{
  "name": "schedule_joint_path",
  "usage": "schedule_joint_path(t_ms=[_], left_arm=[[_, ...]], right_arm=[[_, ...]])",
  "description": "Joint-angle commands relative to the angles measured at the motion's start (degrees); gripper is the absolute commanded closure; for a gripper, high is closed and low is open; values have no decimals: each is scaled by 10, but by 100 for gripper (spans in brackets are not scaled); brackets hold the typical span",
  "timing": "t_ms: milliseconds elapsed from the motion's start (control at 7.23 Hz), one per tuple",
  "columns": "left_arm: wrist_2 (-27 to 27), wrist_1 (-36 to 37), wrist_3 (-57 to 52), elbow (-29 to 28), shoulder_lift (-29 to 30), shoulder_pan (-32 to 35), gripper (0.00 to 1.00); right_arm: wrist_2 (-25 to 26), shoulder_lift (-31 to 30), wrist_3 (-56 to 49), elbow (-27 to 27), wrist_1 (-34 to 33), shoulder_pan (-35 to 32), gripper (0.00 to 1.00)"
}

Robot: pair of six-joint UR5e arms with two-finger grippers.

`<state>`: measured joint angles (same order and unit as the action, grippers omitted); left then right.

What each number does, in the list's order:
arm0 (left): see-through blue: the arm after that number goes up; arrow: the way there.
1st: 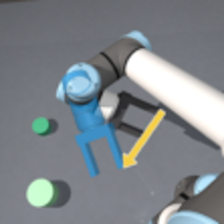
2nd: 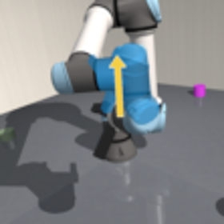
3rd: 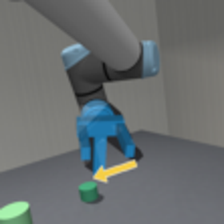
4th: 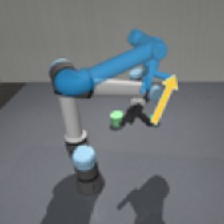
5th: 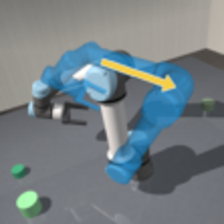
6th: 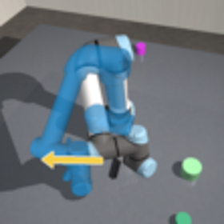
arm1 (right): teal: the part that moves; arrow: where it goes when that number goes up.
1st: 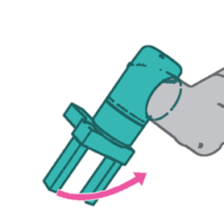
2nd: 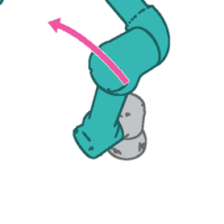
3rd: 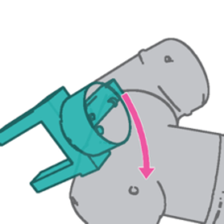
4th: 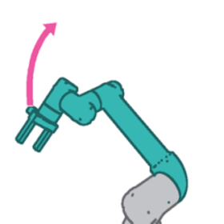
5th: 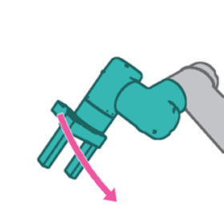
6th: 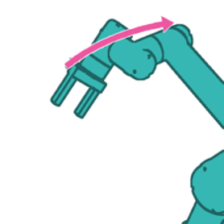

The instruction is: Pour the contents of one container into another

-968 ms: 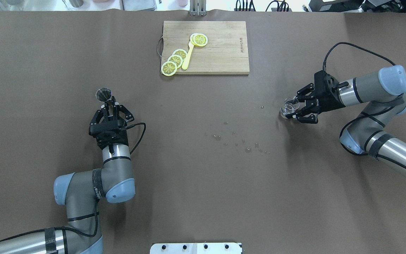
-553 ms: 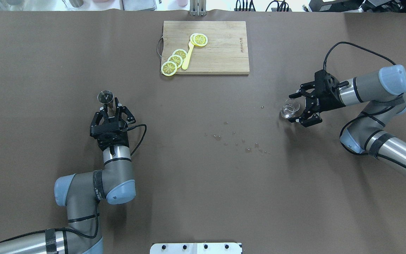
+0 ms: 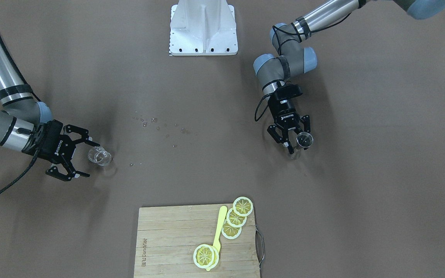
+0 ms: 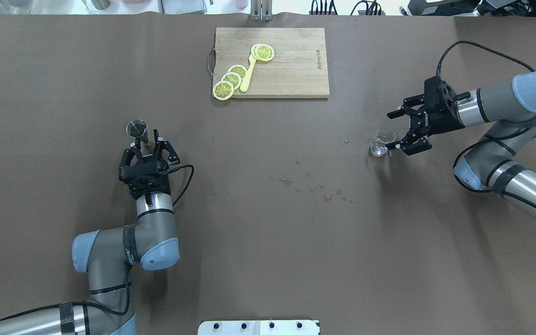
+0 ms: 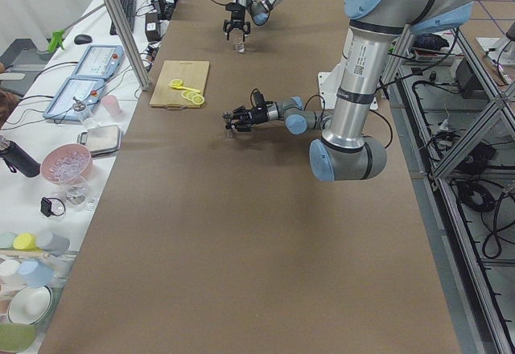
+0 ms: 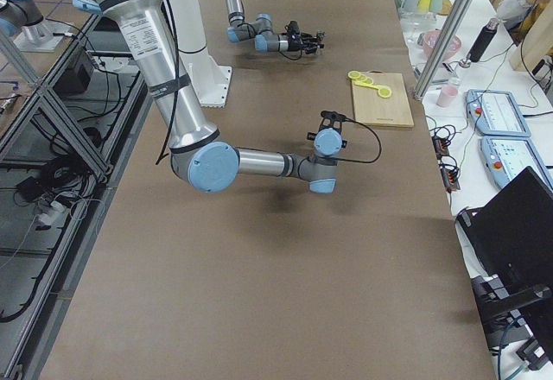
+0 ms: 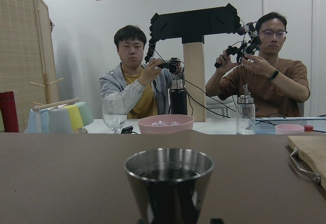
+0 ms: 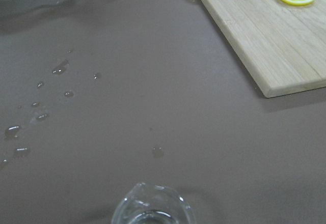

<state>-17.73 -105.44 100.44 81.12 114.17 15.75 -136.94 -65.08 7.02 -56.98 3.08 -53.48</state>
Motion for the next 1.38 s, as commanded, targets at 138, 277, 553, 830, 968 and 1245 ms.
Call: schedule_joint_path(t_ms=[138,277,553,830,968,1245], left_arm=[[8,2,-1,-1,-1,-3,1],[16,2,0,1,-3,-5,1],[26,2,0,5,-5,-9,1],[28,2,0,31,-22,-19,1],[30,2,0,59,-44,-31,1],[46,2,-1,91,-66,-46,1]], right_arm=[[-23,2,33,-13,-1,-16,1],[-24,1,34,-13,-1,-18,1],[-24,1,34,-13,-1,-21,1],[-24,-1,31,-9,-4,-35,1],[-23,-4,28,-4,-11,-43,0],[-24,-6,26,0,-56,-71,0]])
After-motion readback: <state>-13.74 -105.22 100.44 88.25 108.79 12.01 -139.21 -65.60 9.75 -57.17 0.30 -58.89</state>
